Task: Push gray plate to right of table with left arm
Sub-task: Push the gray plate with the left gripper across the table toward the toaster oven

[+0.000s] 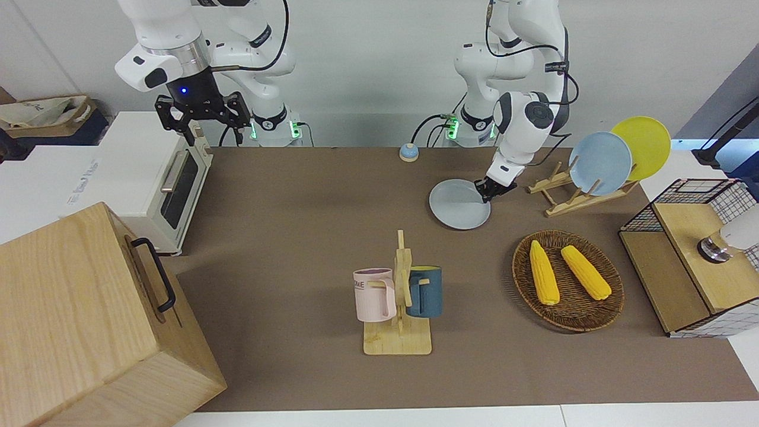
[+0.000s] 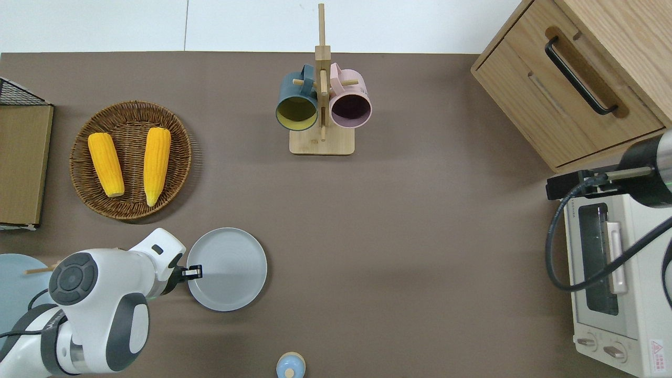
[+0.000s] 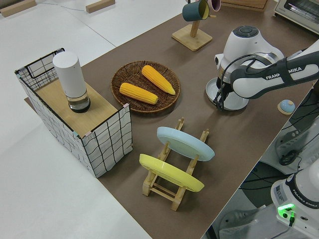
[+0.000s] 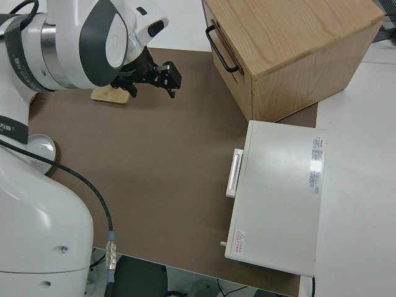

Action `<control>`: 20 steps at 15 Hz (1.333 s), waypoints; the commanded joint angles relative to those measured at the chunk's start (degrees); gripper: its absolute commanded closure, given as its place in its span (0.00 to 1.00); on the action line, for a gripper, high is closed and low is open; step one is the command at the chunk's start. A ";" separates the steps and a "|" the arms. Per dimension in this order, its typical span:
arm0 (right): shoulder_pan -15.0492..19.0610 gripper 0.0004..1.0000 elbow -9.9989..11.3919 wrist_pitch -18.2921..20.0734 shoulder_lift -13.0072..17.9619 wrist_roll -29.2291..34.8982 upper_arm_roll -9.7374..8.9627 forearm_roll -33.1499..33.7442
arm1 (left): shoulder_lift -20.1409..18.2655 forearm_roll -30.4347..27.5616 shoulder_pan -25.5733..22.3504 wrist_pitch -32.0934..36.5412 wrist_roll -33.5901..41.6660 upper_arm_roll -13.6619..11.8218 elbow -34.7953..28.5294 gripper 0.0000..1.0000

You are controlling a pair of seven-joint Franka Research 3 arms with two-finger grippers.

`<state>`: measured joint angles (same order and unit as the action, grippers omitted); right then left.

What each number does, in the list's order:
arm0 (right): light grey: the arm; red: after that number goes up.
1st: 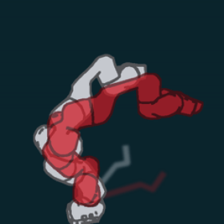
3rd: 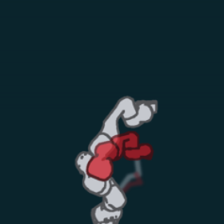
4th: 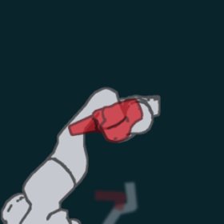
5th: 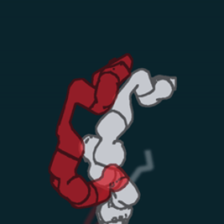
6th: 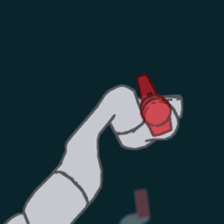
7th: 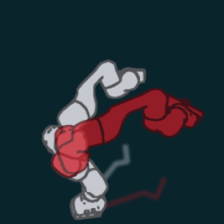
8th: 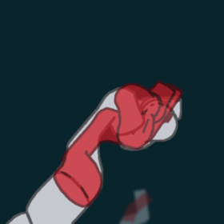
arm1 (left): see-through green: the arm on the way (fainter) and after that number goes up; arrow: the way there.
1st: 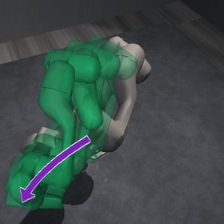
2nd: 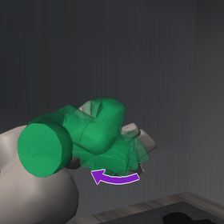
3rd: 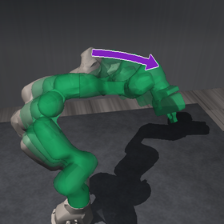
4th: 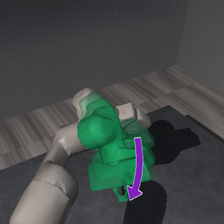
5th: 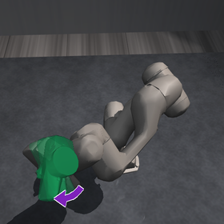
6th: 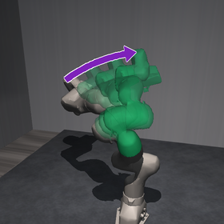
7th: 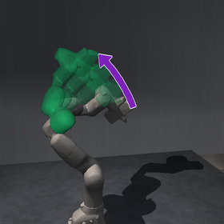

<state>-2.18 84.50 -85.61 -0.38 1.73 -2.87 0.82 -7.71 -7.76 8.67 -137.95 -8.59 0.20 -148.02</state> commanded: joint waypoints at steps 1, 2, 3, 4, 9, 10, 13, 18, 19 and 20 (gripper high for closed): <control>0.16 0.02 -0.30 0.79 0.20 -0.06 0.06 -1.26 | 1.47 -0.59 4.23 -2.06 -4.50 -0.38 -0.26 1.00; 0.16 0.02 -0.30 0.70 0.20 -0.06 0.06 -1.26 | 1.65 -0.59 4.85 -2.15 -5.38 -0.38 -0.26 1.00; 0.16 0.02 -0.30 0.70 0.20 -0.06 0.06 -1.26 | 1.65 -0.59 5.47 -2.15 -5.82 -0.29 -0.17 1.00; 0.16 0.02 -0.30 0.79 0.20 -0.06 0.06 -1.26 | 1.65 -0.68 6.08 -2.15 -6.26 -0.29 -0.17 1.00; 0.16 0.02 -0.30 0.79 0.20 -0.06 0.06 -1.26 | 2.00 -2.17 12.14 -2.94 -11.18 -0.12 0.62 1.00; 0.16 0.02 -0.30 0.79 0.20 -0.06 0.06 -1.26 | 2.26 -2.17 12.85 -3.29 -12.15 -0.12 0.88 1.00; 0.16 0.02 -0.30 0.79 0.20 -0.06 0.06 -1.26 | 3.75 -2.87 15.22 -3.38 -15.48 0.58 2.38 1.00; 0.16 0.02 -0.30 0.70 0.20 -0.06 0.06 -1.26 | 7.27 -3.14 15.50 -5.75 -25.40 6.90 5.27 1.00; 0.16 0.02 -0.30 0.70 0.20 -0.06 0.06 -1.26 | 7.45 -3.22 15.58 -5.75 -26.82 7.96 5.89 1.00; 0.16 0.02 -0.30 0.70 0.20 -0.06 0.06 -1.26 | 7.54 -3.14 15.58 -5.75 -28.57 8.93 6.33 1.00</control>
<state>-2.18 84.50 -85.61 -0.38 1.73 -2.87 0.82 -3.51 -10.27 23.12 -142.14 -31.36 6.38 -144.15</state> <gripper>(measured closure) 0.013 0.969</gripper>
